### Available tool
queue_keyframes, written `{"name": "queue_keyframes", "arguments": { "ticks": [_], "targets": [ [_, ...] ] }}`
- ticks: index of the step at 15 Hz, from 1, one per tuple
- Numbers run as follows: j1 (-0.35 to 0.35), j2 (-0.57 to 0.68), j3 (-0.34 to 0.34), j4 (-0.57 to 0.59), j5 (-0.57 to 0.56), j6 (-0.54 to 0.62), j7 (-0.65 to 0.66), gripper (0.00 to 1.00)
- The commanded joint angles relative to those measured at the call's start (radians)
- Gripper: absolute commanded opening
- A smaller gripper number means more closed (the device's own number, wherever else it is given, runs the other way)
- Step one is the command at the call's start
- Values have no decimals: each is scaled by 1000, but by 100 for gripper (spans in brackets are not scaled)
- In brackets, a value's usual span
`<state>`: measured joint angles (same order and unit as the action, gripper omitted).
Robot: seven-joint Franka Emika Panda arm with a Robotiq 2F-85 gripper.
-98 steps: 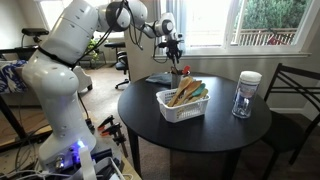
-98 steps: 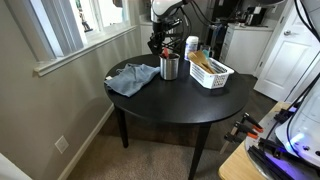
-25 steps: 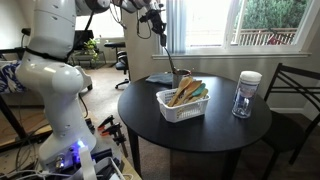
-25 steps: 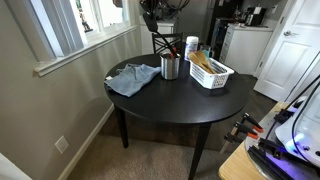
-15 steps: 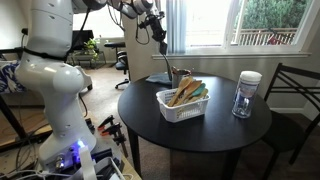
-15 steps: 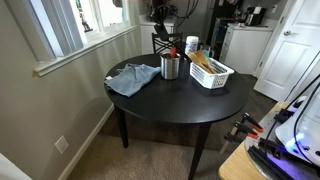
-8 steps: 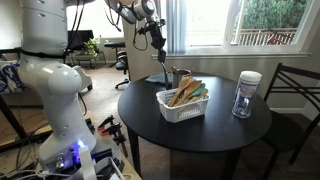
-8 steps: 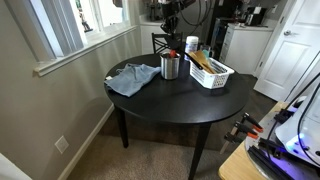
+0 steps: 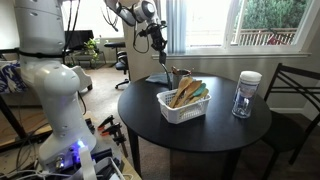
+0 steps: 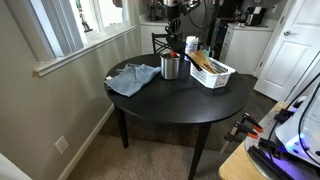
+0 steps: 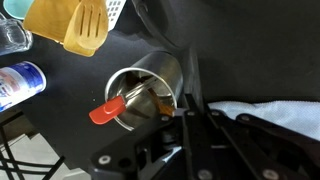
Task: Pick up the black spatula from the silver utensil holder and put it in the white basket
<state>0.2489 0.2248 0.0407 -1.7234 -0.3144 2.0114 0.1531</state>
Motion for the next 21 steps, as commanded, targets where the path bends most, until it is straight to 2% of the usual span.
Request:
{"name": "queue_keyframes", "arguments": {
  "ticks": [1,7,10,14,18,21],
  "targets": [
    [-32,-57,30,-57,17,80,-15,1],
    [-10,-59,71,18,-1,91,-15,1],
    [4,-68,93,68,-28,59,-11,1],
    [28,-96,104,125,-132,-34,-9,1],
    [14,-165,108,74,-184,-105,-24,1],
    [-13,-226,104,-12,-164,-89,-46,1]
  ]
}}
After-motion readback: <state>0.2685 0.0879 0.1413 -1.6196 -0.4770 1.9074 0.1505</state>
